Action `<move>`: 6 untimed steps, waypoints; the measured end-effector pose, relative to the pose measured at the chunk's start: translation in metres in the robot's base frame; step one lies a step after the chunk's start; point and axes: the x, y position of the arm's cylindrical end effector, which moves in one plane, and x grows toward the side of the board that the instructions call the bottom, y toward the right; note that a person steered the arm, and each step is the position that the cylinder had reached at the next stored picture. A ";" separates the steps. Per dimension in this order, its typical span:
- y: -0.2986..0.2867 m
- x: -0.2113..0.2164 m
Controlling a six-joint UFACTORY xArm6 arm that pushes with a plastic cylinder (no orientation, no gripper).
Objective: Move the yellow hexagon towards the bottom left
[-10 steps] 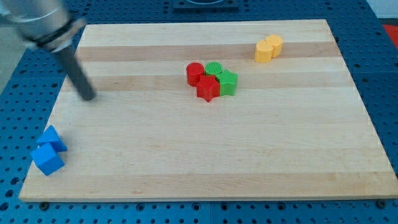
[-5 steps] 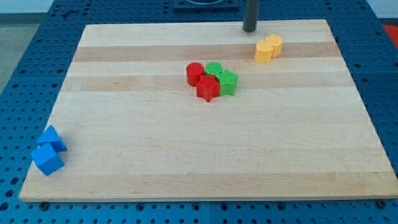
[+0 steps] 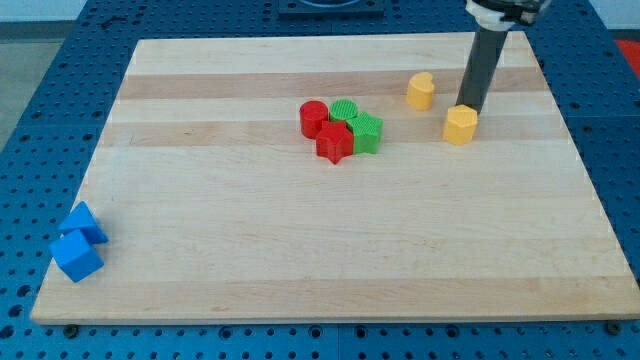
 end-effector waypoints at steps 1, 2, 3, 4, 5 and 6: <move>-0.007 0.024; -0.019 0.068; -0.028 0.113; -0.053 0.131; -0.052 0.116; -0.036 0.092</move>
